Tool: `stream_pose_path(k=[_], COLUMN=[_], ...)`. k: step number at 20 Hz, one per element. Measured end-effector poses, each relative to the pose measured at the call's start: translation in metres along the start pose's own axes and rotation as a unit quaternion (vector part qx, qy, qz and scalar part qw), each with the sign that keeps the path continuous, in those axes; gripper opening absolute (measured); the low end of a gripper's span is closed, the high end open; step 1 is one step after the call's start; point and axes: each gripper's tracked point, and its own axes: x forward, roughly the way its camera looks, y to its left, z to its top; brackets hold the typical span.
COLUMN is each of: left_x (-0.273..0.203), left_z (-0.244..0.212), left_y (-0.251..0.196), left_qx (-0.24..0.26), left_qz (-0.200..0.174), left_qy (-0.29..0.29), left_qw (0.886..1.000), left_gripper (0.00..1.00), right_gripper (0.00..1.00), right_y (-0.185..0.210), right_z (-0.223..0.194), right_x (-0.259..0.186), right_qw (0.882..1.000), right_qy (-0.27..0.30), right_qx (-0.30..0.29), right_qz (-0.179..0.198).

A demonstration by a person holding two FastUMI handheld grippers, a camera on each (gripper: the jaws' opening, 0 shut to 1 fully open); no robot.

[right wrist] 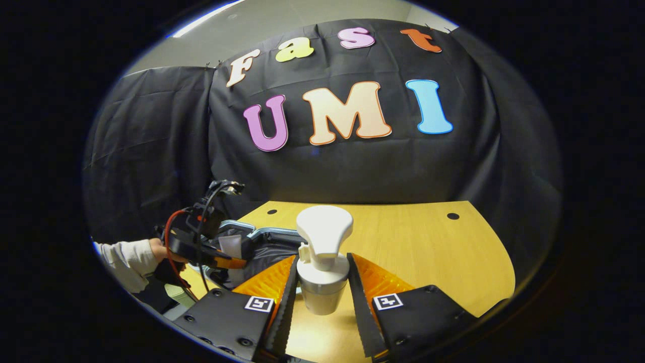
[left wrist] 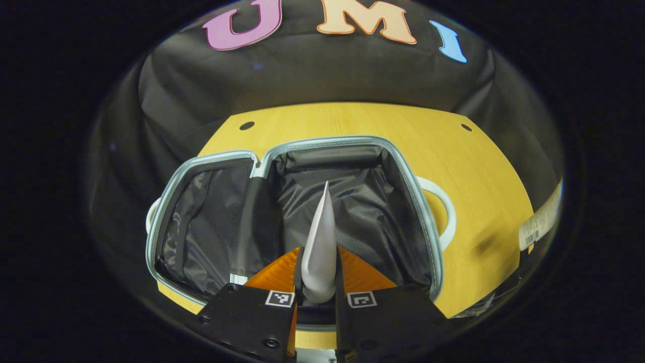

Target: First open the suitcase, pack the skin care products into it, and then close the suitcase.

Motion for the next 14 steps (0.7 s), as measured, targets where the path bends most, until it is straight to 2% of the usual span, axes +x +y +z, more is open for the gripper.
stream_pose_path(k=[6,9,10,13,14], left_x=[0.028,0.046,0.049,0.041,0.034], left_z=[0.018,0.017,0.017,0.03,0.037], left_y=[0.005,0.003,0.002,0.0,-0.001], left_qx=[-0.002,-0.006,-0.01,-0.017,-0.022], left_qz=[-0.027,-0.045,-0.051,-0.062,-0.068], left_qy=[-0.008,-0.002,-0.005,-0.042,-0.056], left_qw=[1.0,0.999,0.999,0.997,0.996], left_gripper=[0.24,0.31,0.3,0.96,0.95], right_gripper=[0.57,0.55,0.57,0.57,0.57], right_y=[0.031,0.048,0.054,0.072,0.078], right_z=[0.006,0.008,0.007,0.005,0.003], right_x=[0.016,0.029,0.033,0.047,0.052], right_qw=[1.0,1.0,1.0,0.999,0.999], right_qy=[0.012,0.019,0.022,0.032,0.038], right_qx=[-0.005,-0.002,-0.002,-0.002,-0.001], right_qz=[0.007,0.014,0.019,0.032,0.038])
